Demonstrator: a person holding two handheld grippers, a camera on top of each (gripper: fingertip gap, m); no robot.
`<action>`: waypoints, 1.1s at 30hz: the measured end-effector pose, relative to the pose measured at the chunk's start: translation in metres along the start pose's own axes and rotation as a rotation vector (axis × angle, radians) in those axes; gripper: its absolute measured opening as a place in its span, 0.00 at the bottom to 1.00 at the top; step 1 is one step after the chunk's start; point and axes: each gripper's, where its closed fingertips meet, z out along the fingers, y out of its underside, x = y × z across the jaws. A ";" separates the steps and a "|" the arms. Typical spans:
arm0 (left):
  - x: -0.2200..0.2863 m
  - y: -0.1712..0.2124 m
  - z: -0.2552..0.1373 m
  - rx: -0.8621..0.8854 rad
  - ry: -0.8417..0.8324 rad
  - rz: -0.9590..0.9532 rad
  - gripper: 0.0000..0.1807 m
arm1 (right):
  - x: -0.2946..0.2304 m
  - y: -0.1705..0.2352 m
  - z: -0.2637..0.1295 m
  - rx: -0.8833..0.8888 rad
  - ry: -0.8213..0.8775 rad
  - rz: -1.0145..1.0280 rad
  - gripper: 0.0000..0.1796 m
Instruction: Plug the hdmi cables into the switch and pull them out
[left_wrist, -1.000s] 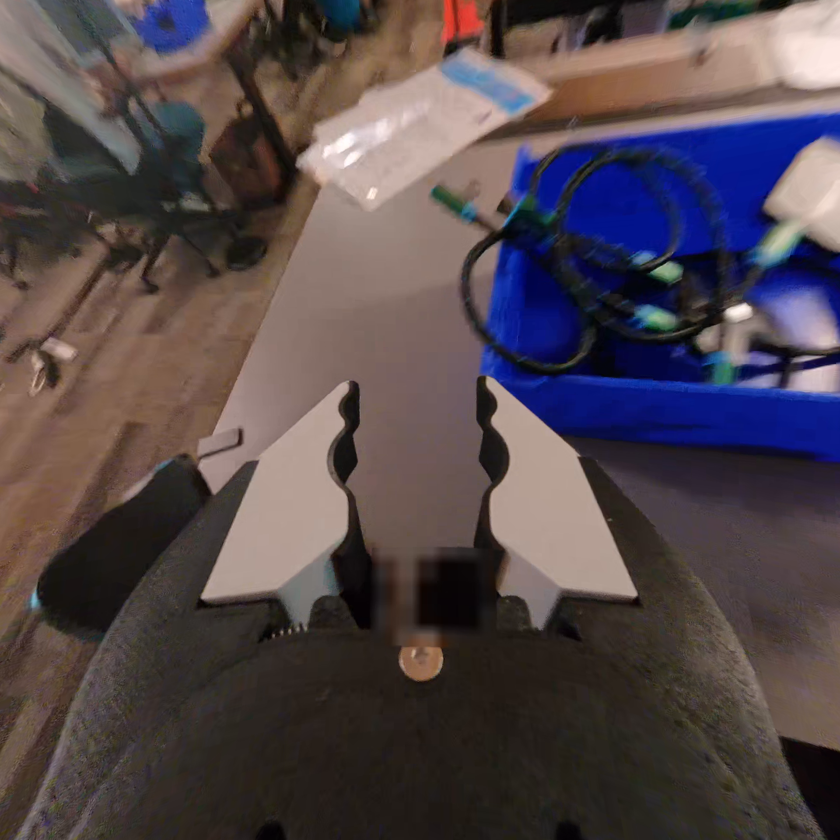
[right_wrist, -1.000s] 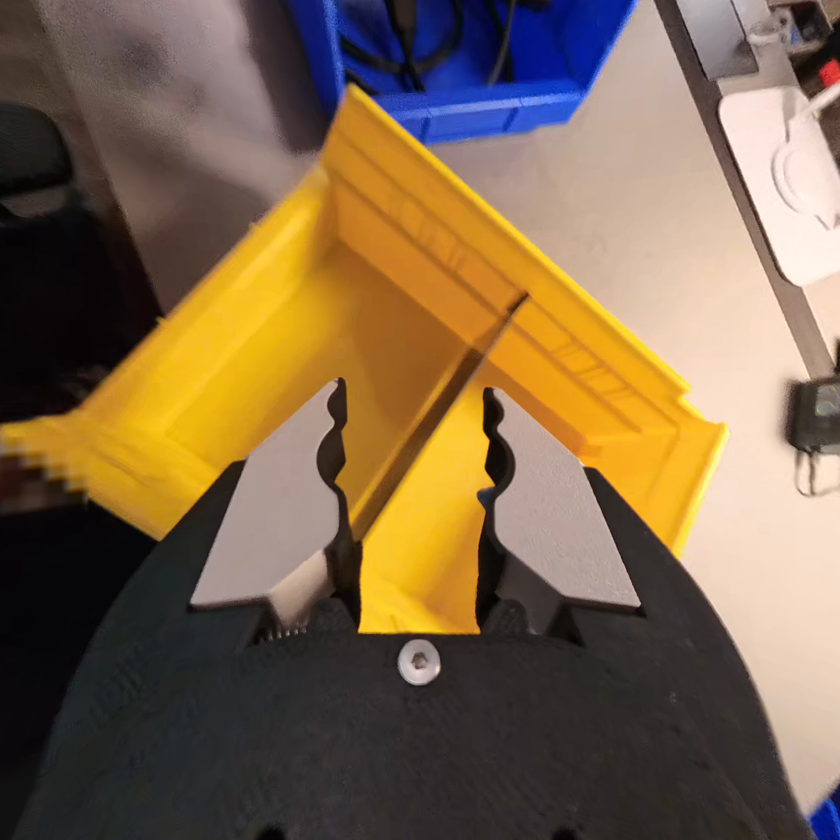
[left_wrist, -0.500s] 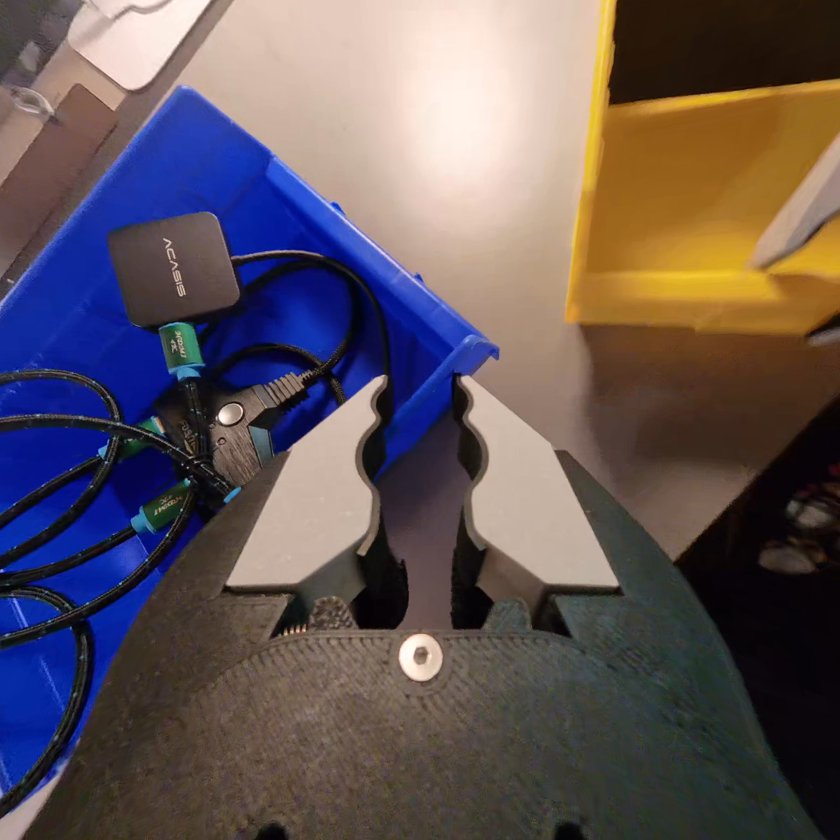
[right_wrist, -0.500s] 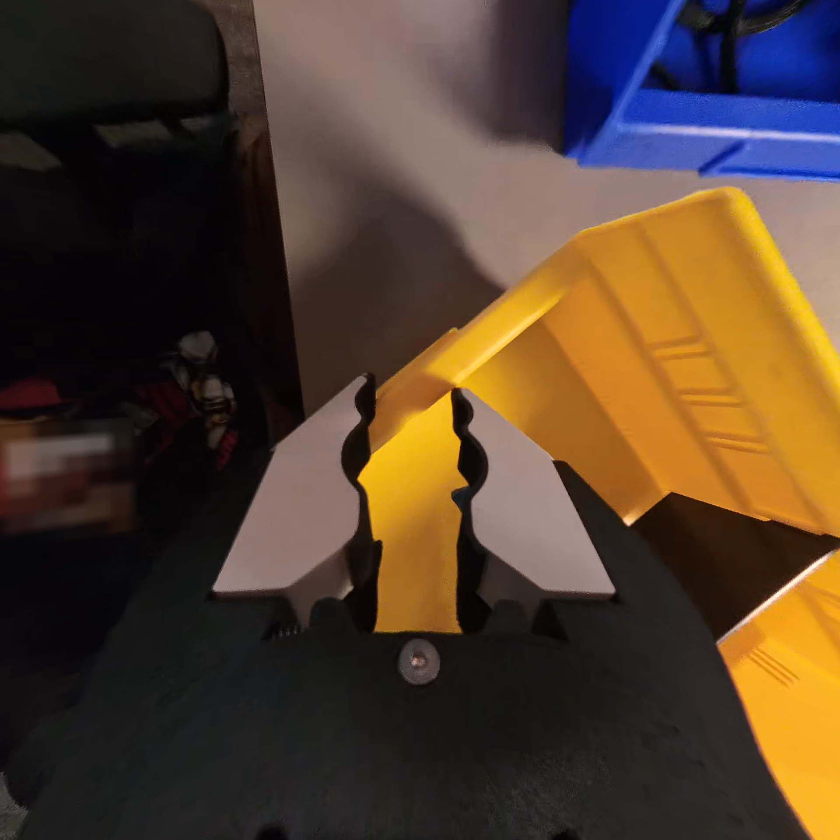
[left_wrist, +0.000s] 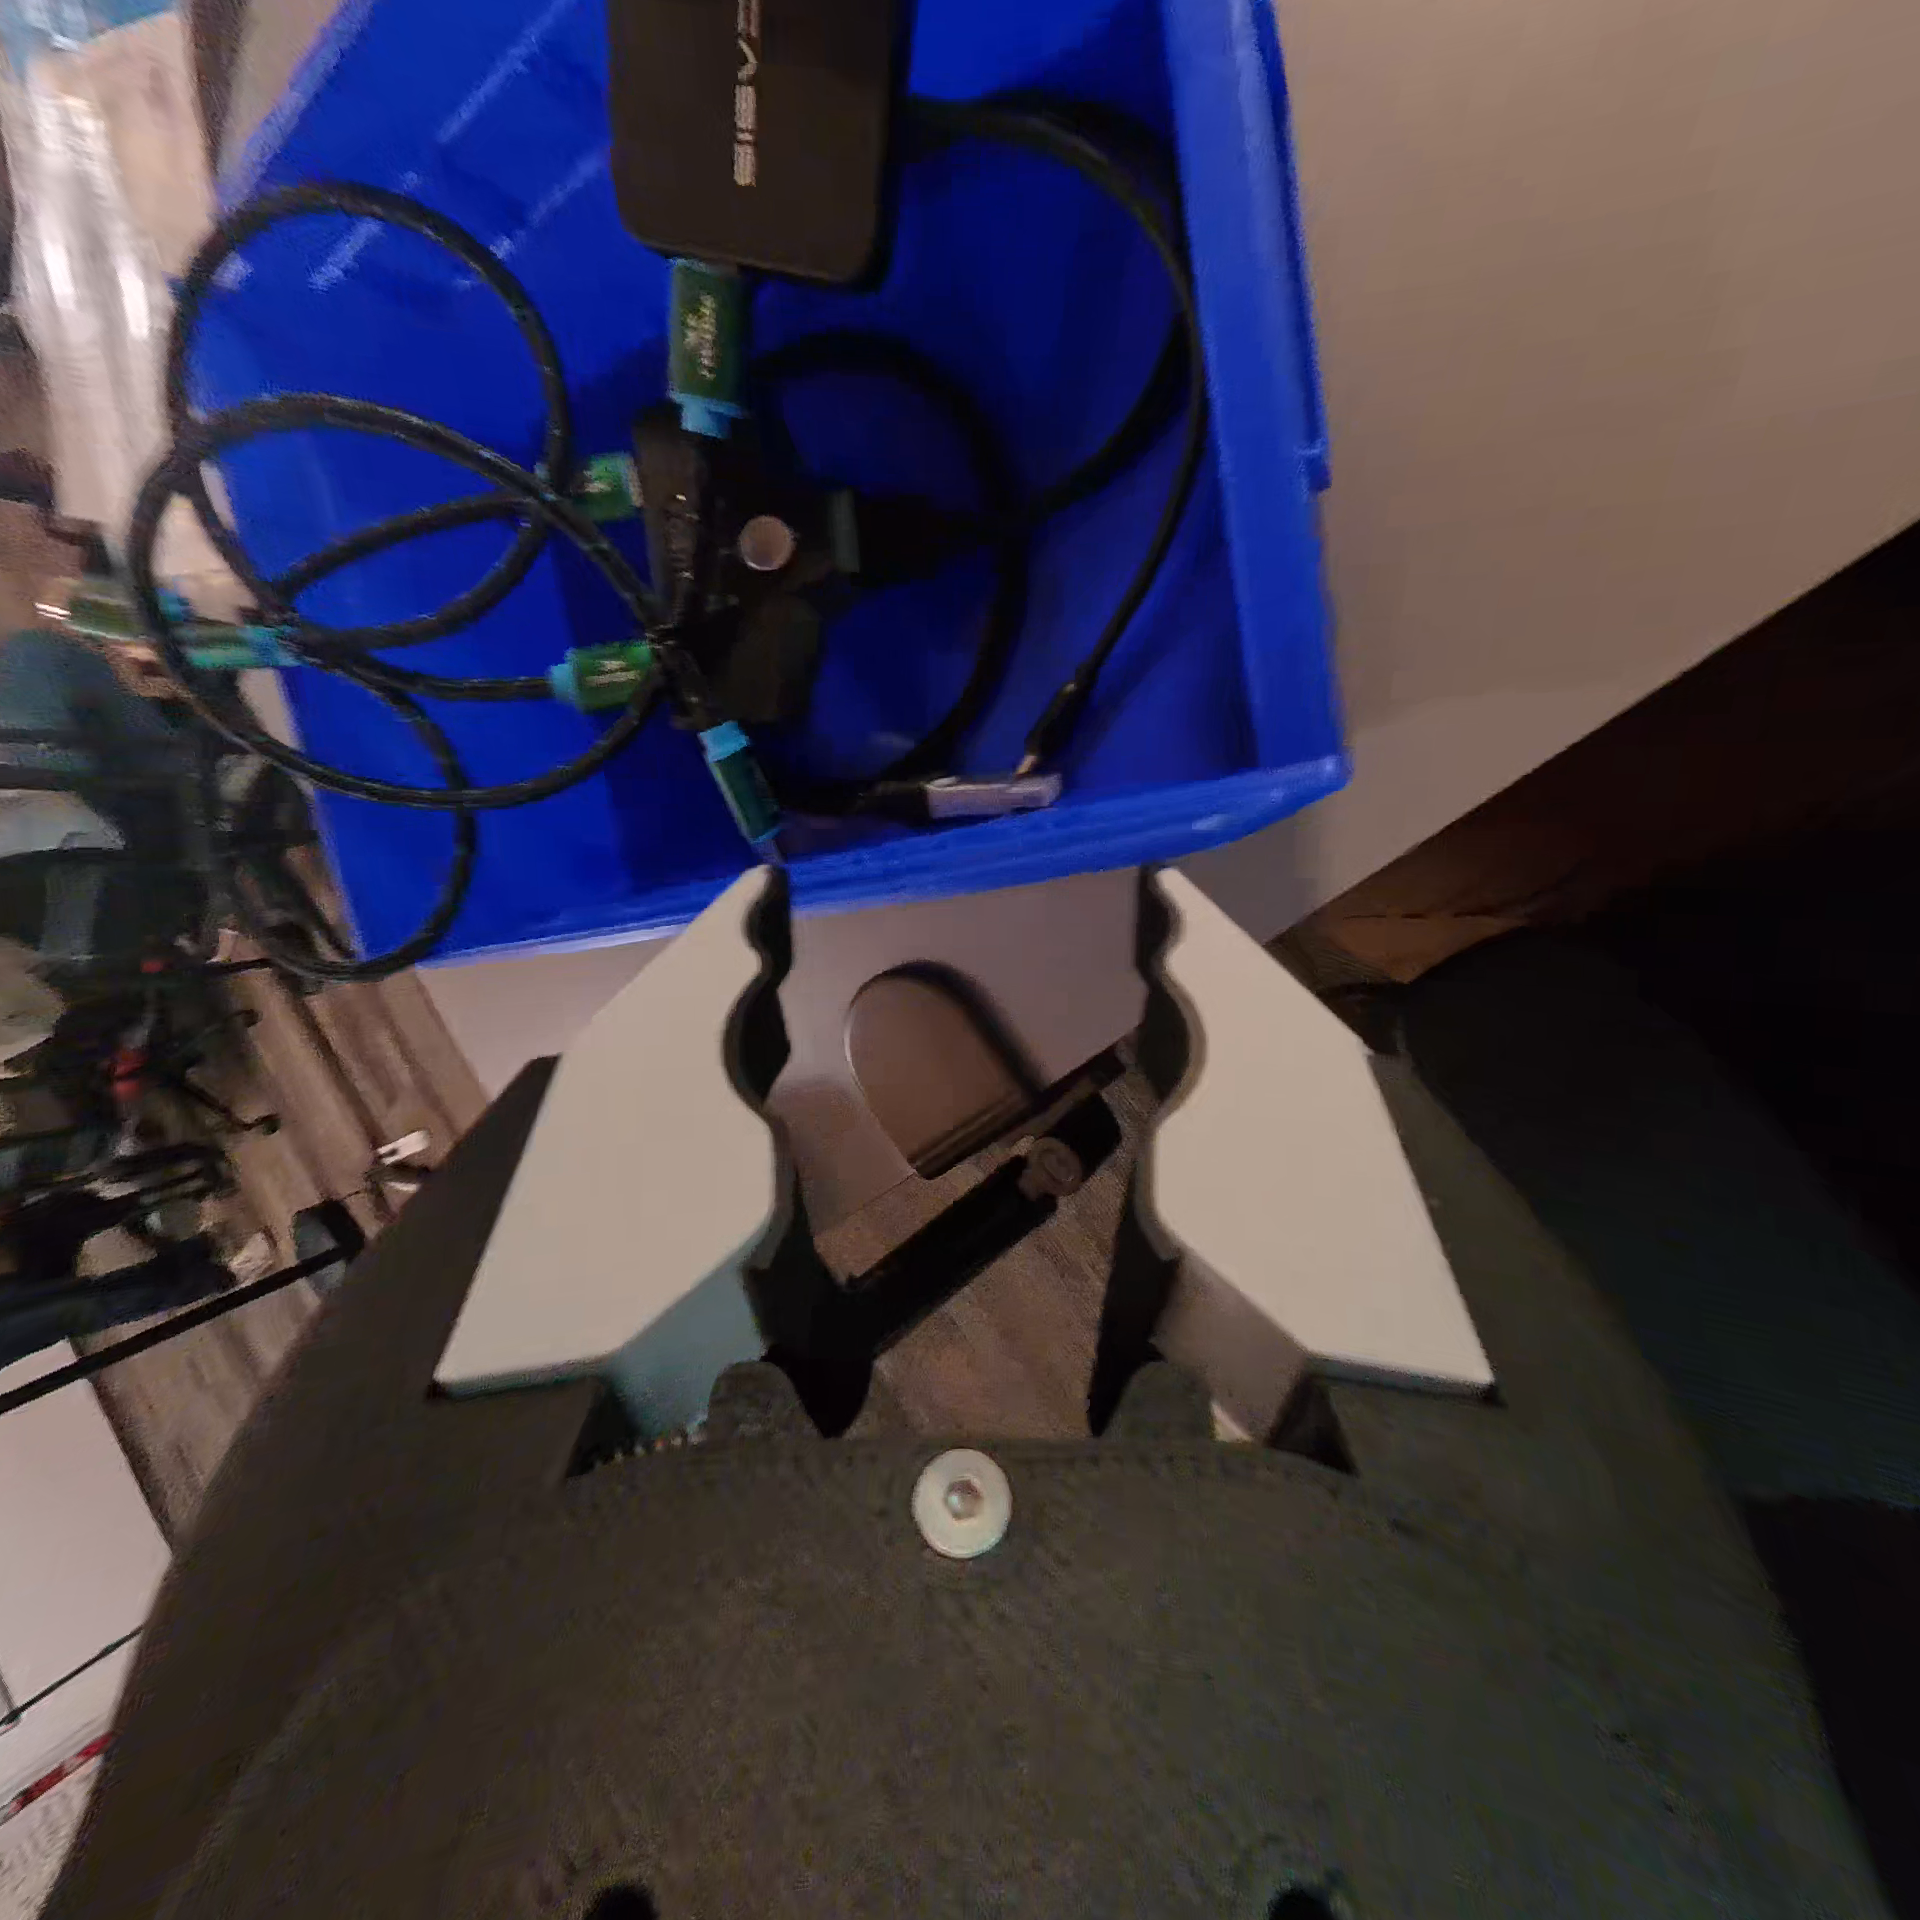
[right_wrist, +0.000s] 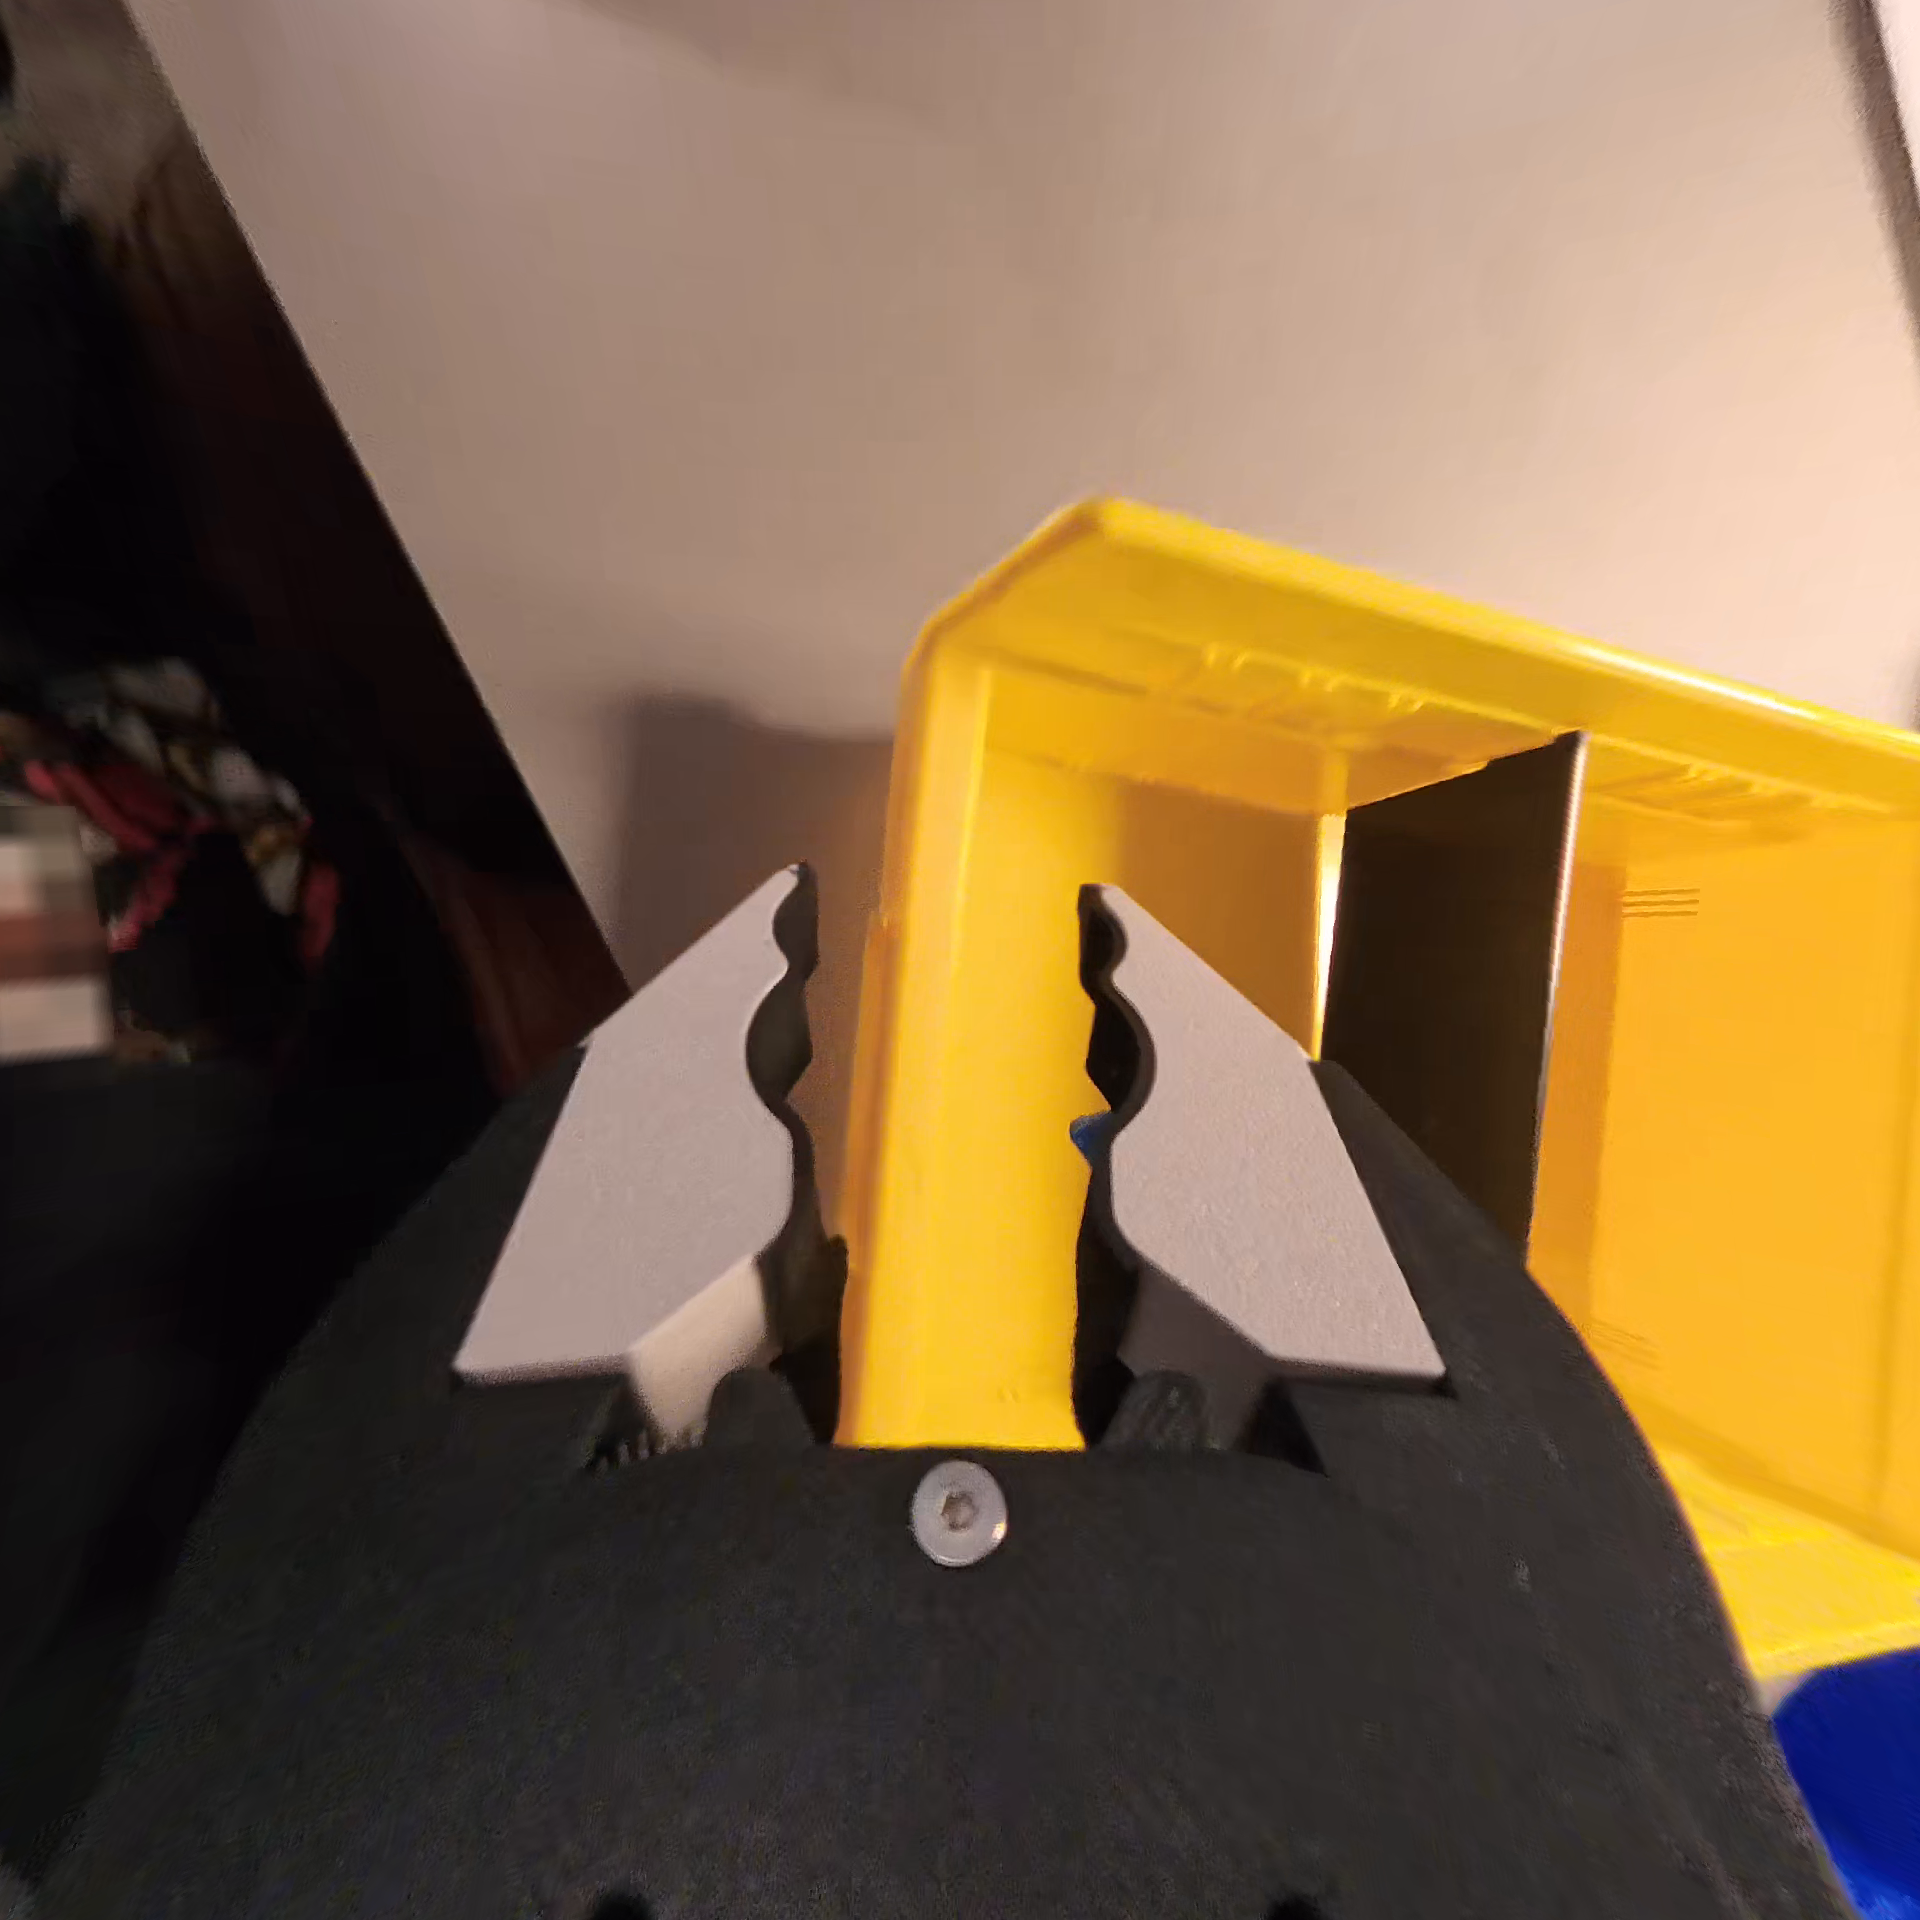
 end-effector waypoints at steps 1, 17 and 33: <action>-0.002 -0.003 -0.002 0.030 -0.017 -0.003 0.34 | -0.002 -0.004 0.002 0.026 0.007 0.025 0.30; 0.012 -0.169 -0.013 0.679 0.065 -0.442 0.40 | 0.033 0.001 0.007 0.215 0.239 0.308 0.40; -0.008 -0.160 0.083 0.606 -0.171 -0.670 0.23 | 0.066 0.030 0.005 0.393 0.621 0.446 0.22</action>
